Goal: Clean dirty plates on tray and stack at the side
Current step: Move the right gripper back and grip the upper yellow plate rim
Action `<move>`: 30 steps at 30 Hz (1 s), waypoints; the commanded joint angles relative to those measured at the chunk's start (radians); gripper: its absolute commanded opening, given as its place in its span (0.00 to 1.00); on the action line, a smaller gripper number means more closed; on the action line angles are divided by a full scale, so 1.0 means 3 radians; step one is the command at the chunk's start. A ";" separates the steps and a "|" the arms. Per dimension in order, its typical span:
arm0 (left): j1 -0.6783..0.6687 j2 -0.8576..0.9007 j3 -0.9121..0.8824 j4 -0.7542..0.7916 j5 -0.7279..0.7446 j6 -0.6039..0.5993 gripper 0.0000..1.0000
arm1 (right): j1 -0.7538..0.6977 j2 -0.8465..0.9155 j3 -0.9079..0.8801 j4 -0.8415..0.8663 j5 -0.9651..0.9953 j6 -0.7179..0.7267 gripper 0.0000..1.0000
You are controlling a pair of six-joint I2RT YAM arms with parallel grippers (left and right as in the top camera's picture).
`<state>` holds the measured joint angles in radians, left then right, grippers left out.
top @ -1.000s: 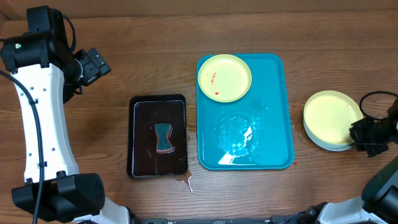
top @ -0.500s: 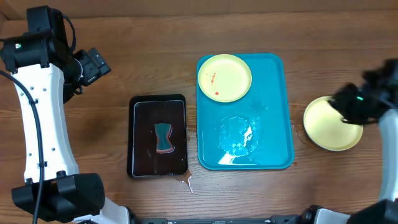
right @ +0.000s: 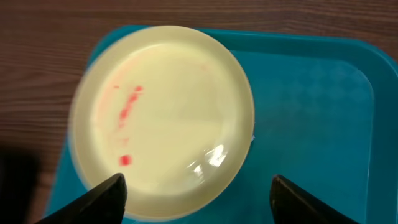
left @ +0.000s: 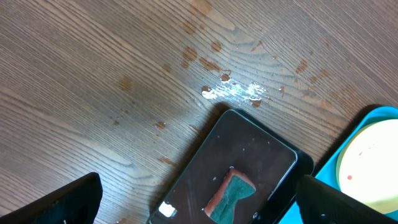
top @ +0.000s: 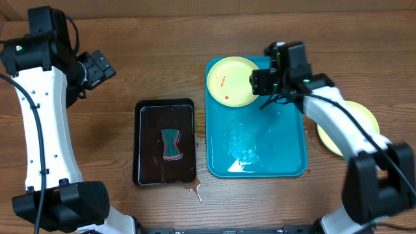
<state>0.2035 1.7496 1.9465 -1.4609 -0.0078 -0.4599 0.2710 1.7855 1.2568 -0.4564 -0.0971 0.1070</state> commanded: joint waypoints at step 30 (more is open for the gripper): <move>-0.0006 -0.0034 0.0045 -0.0004 -0.0006 0.0064 1.00 | -0.0135 -0.0652 0.0172 -0.1525 0.0181 0.0722 0.04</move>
<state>0.2035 1.7496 1.9465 -1.4624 -0.0078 -0.4599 0.2230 1.6051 1.3014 -0.8154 -0.0322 0.2466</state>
